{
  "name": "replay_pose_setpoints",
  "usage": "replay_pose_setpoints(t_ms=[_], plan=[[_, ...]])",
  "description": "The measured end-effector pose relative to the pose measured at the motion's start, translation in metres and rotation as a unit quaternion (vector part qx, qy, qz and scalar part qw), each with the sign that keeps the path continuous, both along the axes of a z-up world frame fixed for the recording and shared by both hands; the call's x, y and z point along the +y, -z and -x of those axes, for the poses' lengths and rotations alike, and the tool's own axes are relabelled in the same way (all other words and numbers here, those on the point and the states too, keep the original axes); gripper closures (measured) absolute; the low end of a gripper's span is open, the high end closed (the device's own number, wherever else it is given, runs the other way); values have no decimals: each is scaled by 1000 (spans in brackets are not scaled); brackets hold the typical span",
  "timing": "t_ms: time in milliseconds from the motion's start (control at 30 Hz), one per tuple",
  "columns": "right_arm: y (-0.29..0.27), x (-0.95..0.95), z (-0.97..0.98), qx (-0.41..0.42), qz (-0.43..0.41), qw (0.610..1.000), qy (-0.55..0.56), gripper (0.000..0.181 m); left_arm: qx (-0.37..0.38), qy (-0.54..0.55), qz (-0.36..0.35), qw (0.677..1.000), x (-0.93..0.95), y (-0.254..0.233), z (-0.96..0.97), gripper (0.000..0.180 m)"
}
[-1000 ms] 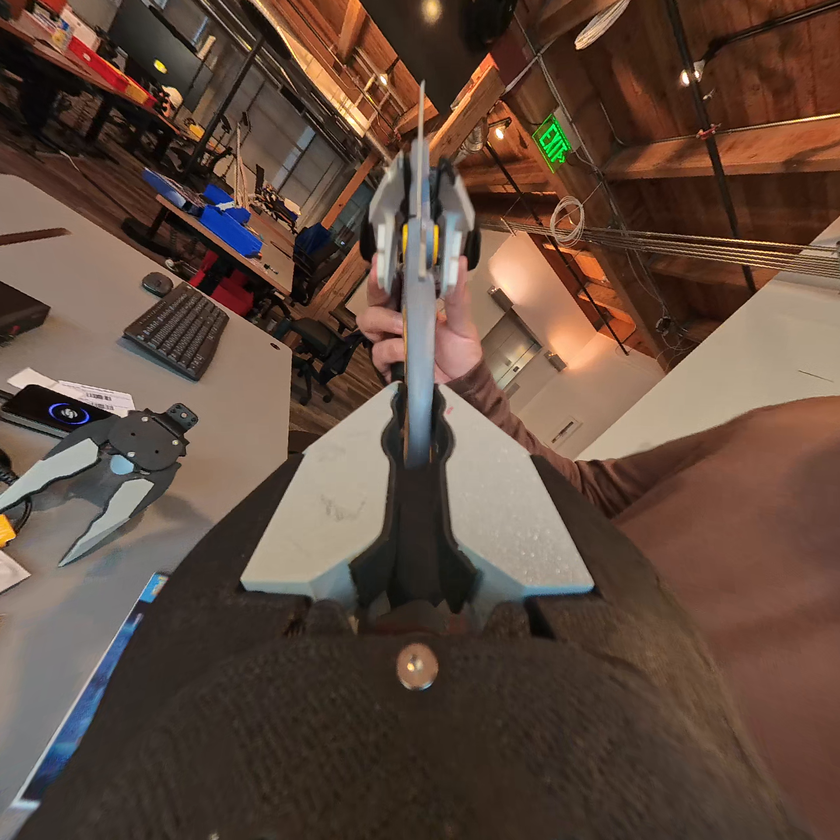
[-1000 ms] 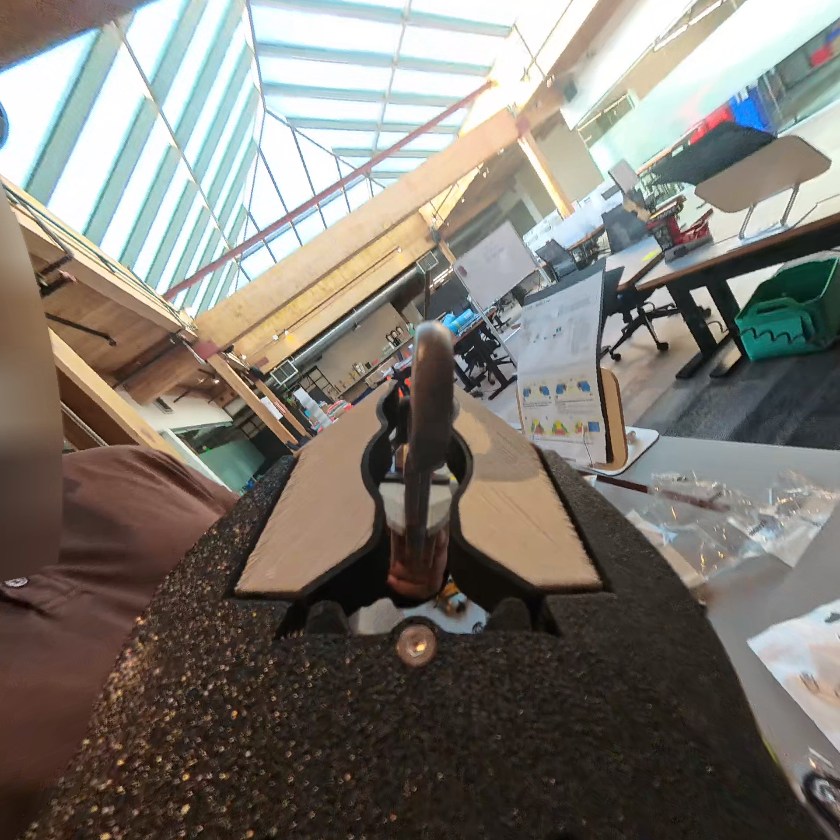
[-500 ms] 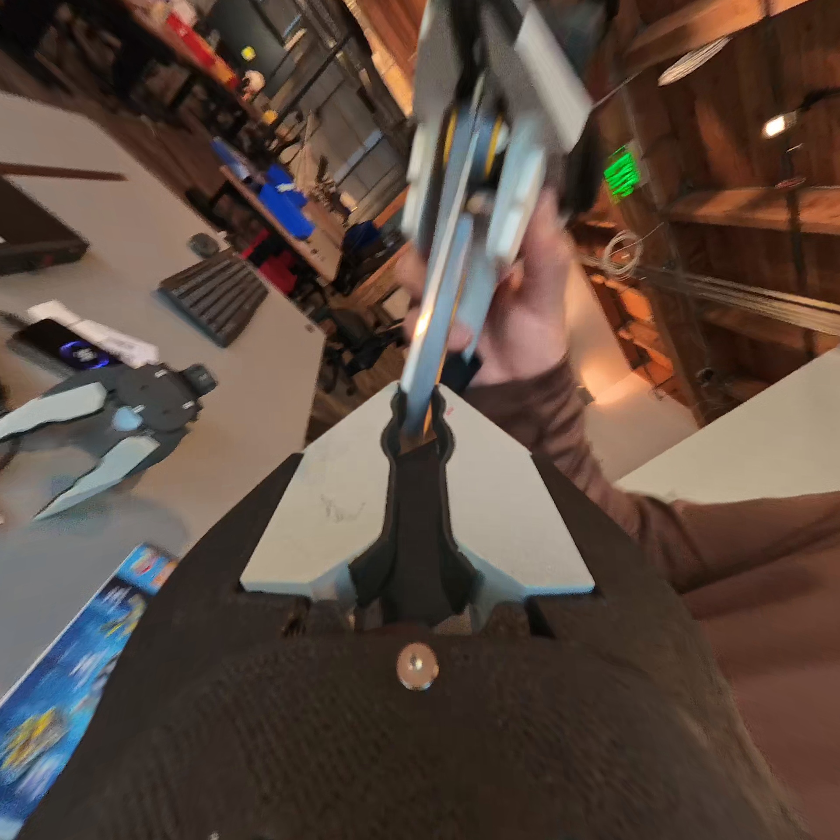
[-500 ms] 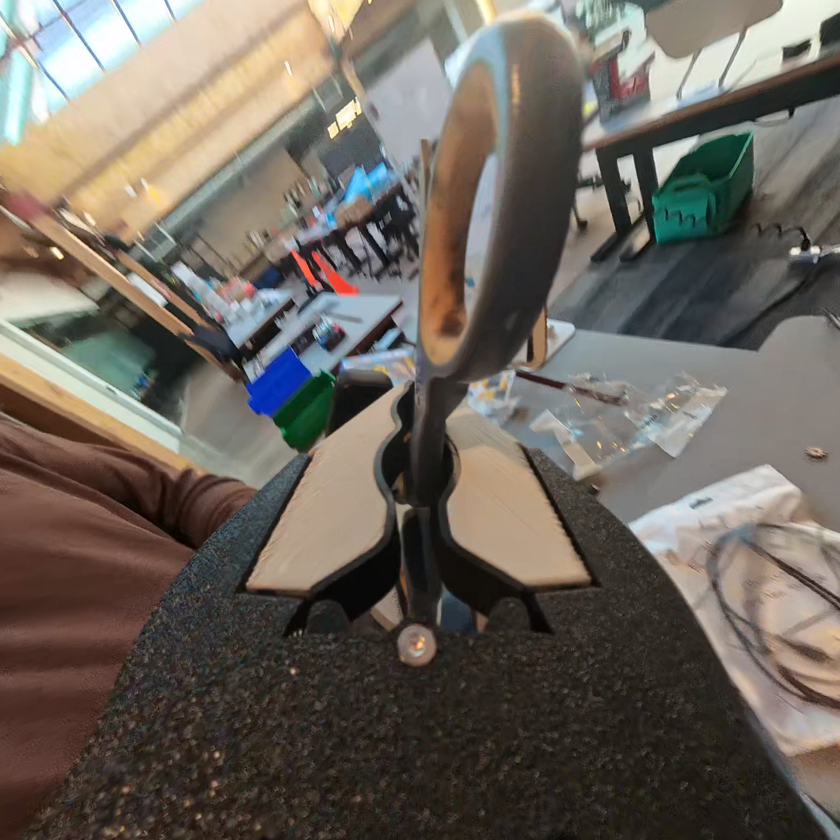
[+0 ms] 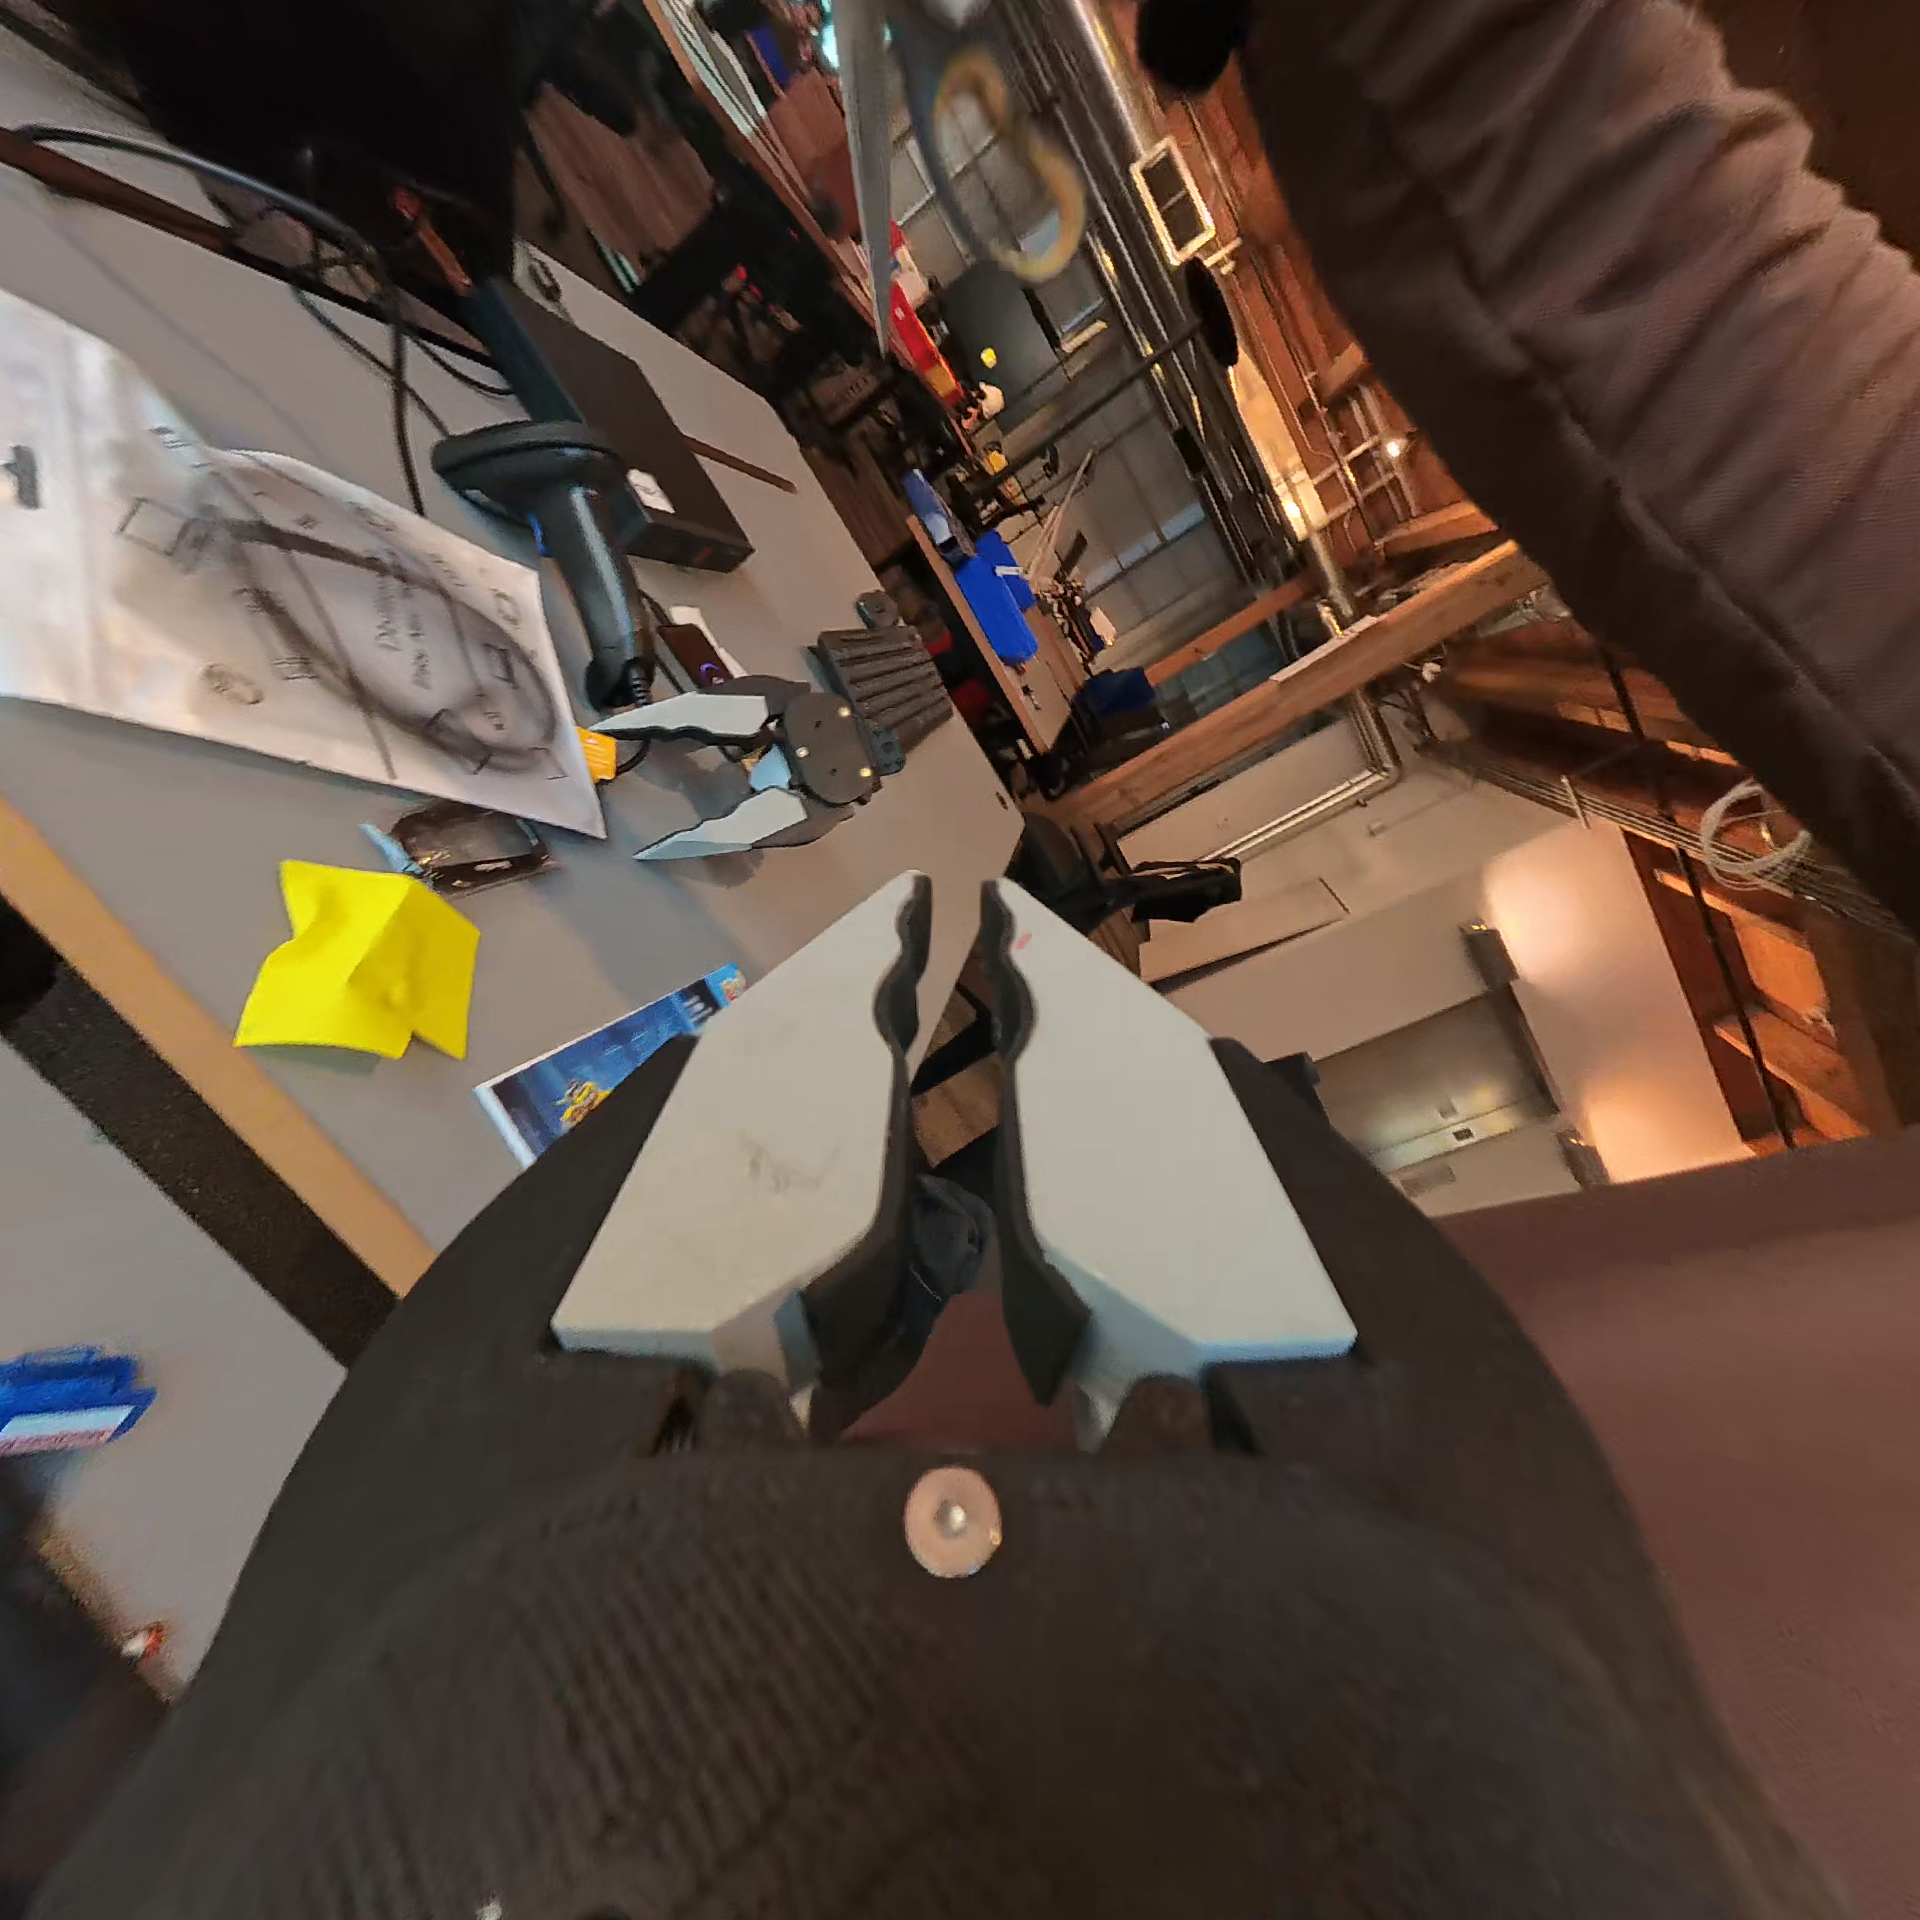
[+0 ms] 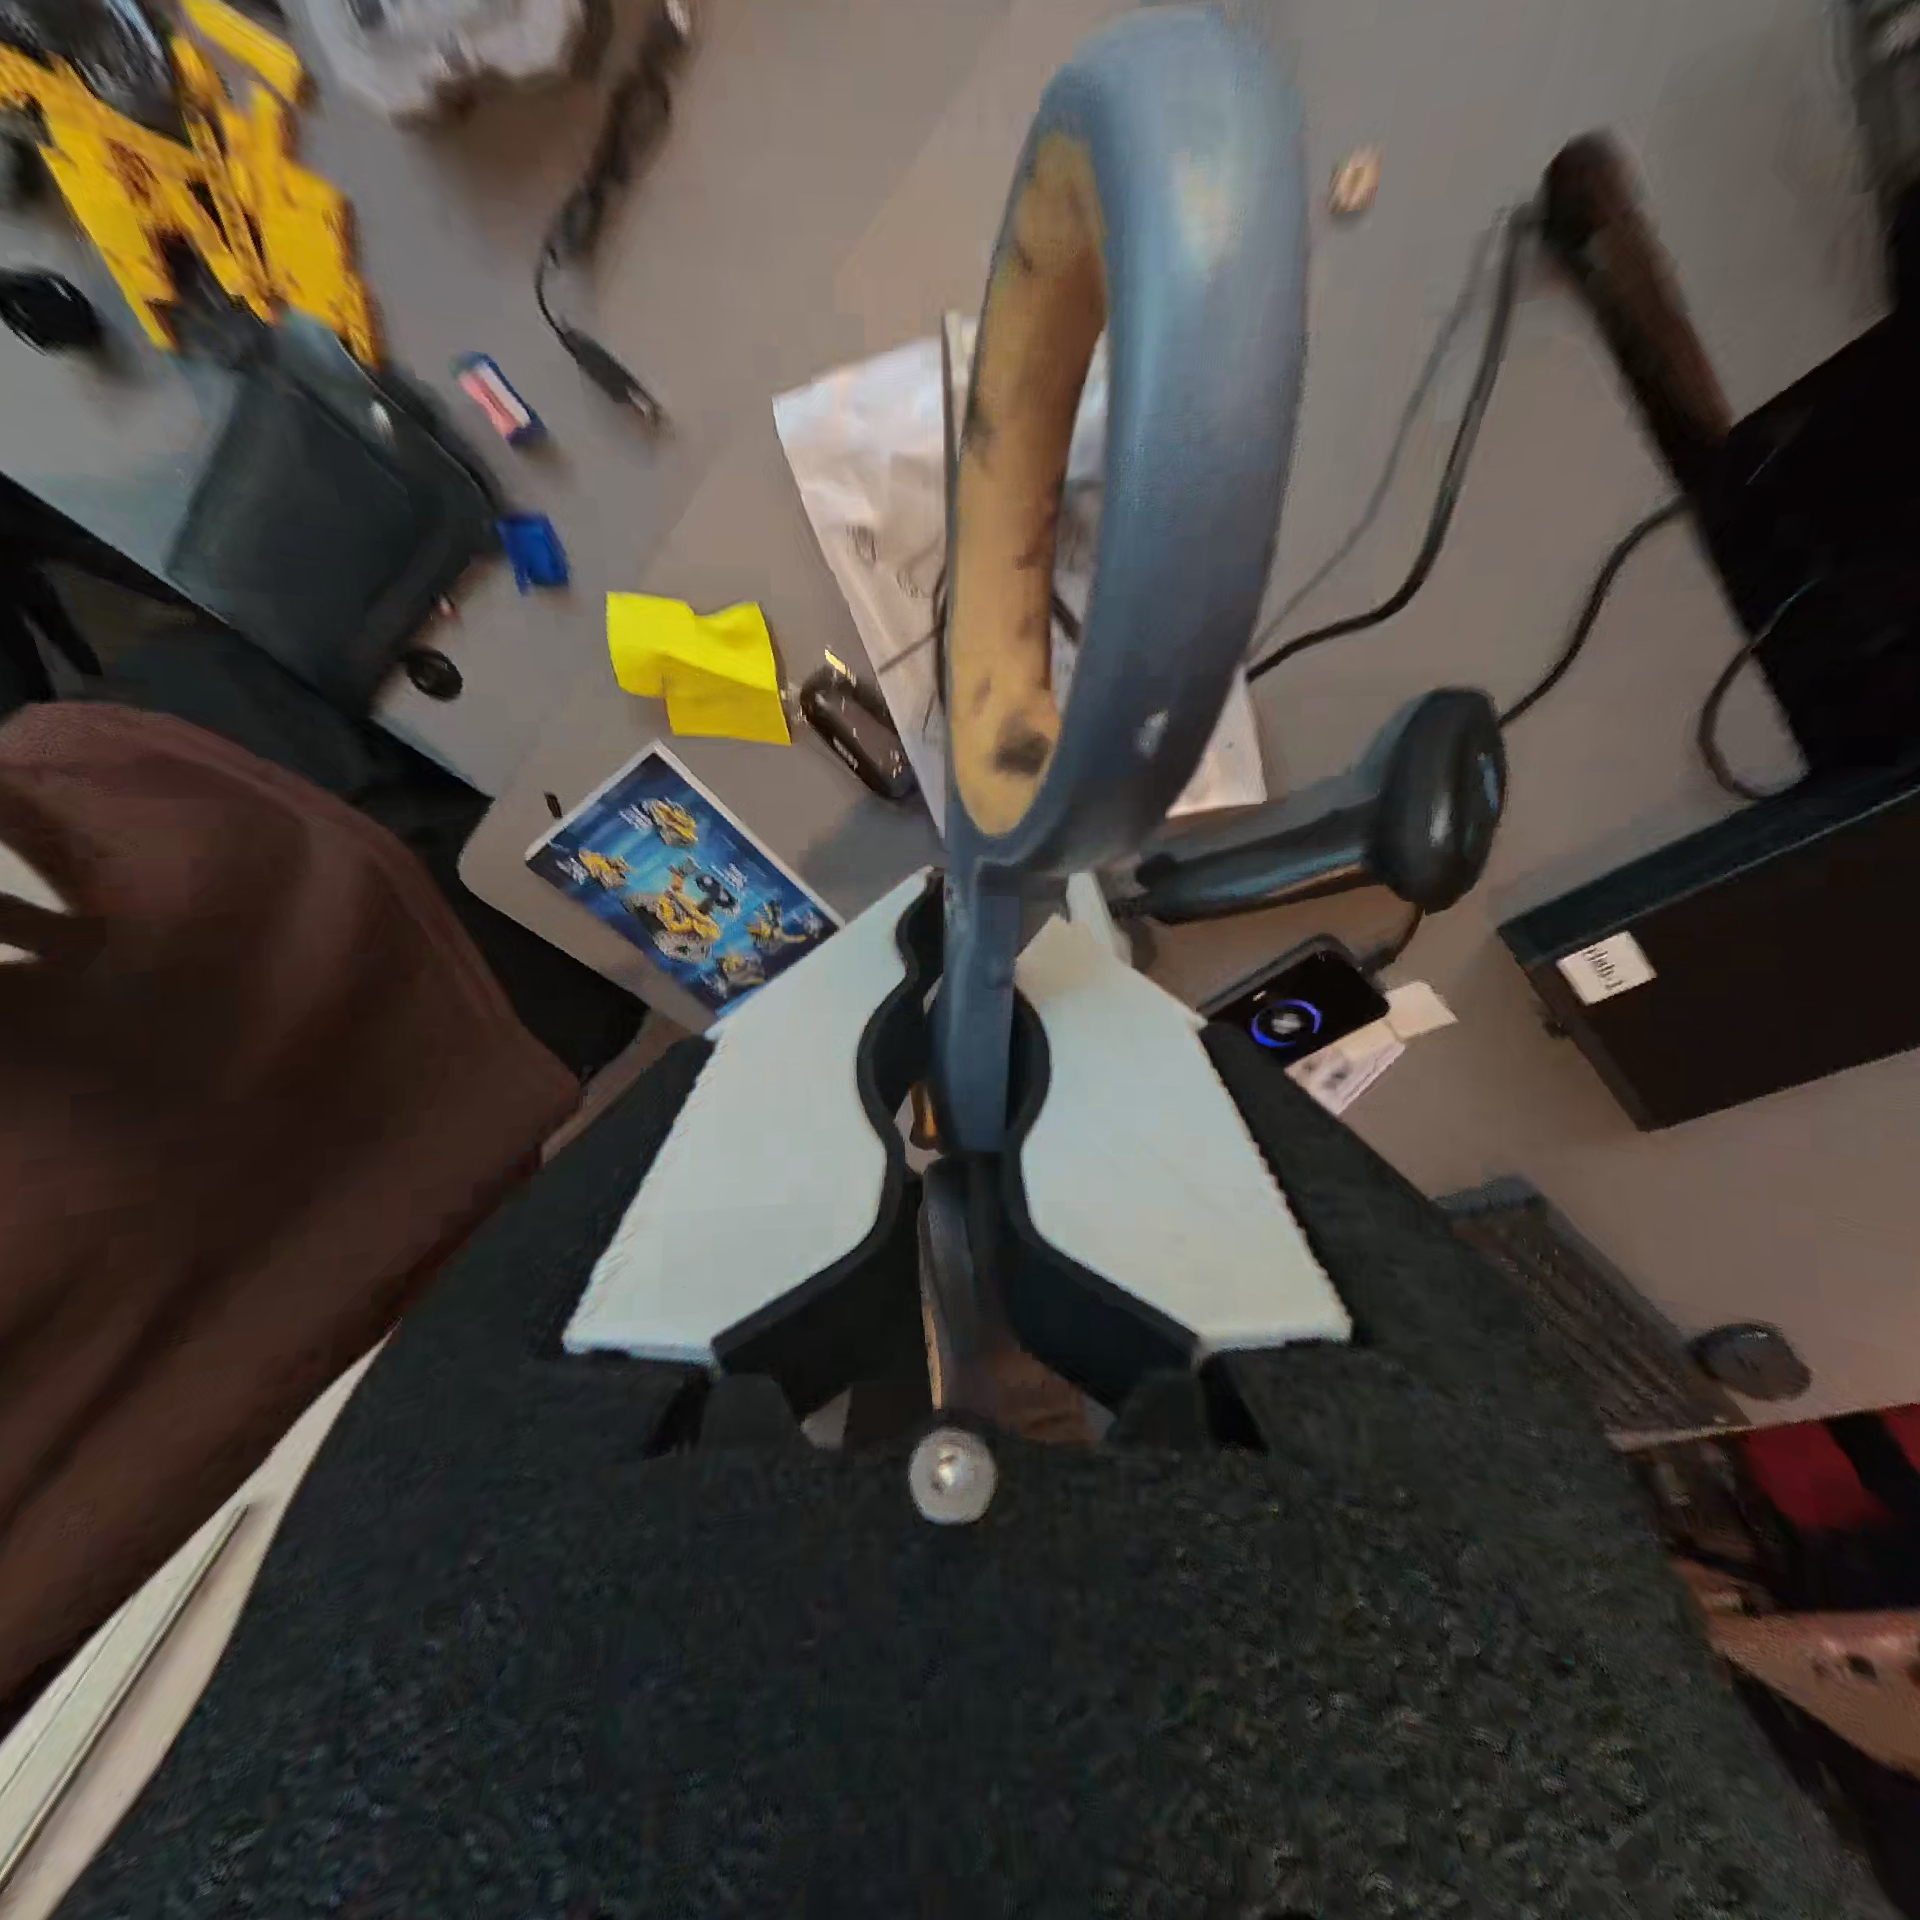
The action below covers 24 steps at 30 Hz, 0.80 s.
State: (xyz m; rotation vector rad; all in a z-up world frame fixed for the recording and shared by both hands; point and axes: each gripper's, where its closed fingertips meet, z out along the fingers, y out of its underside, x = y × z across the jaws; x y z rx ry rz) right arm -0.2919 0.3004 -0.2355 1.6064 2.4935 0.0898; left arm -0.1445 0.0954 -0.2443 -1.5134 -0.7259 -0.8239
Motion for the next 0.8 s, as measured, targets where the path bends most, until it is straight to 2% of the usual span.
replay_pose_setpoints(t_ms=[167, 233, 300, 333, 367, 400, 433, 467, 500, 533, 600, 700, 800], plan=[[96, 23, -148, -137, 5, 990, 25, 180, 11, 4, 41, 999, -2, 29, -1, 172], [123, 22, -236, -195, 25, 980, 42, 180, 53, 13, 107, 993, 10, 51, 4, 180], [141, 15, -326, -242, 51, 966, 77, 180, 124, 28, 204, 971, 27, 77, 16, 180], [145, 11, -368, -263, 66, 958, 93, 180, 157, 21, 240, 958, 38, 84, 28, 173], [148, 7, -403, -275, 73, 953, 106, 180, 187, 4, 265, 946, 48, 87, 43, 156], [149, 7, -428, -282, 74, 949, 118, 180, 225, -3, 285, 932, 59, 88, 53, 148], [149, 8, -442, -281, 73, 948, 131, 180, 261, -1, 303, 916, 69, 91, 59, 148], [148, 9, -443, -267, 74, 950, 143, 180, 282, -4, 323, 903, 79, 93, 62, 137], [146, 11, -432, -243, 75, 955, 150, 180, 293, 2, 330, 897, 89, 94, 58, 112], [141, 14, -411, -210, 75, 963, 153, 180, 298, 16, 324, 898, 98, 93, 48, 98], [127, 18, -353, -132, 77, 978, 142, 180, 322, 17, 309, 895, 112, 86, 34, 92], [94, 18, -259, -32, 70, 992, 102, 180, 376, 5, 308, 874, 123, 81, 21, 64], [62, 12, -183, 13, 46, 997, 53, 179, 408, -10, 330, 851, 129, 84, 19, 54]])
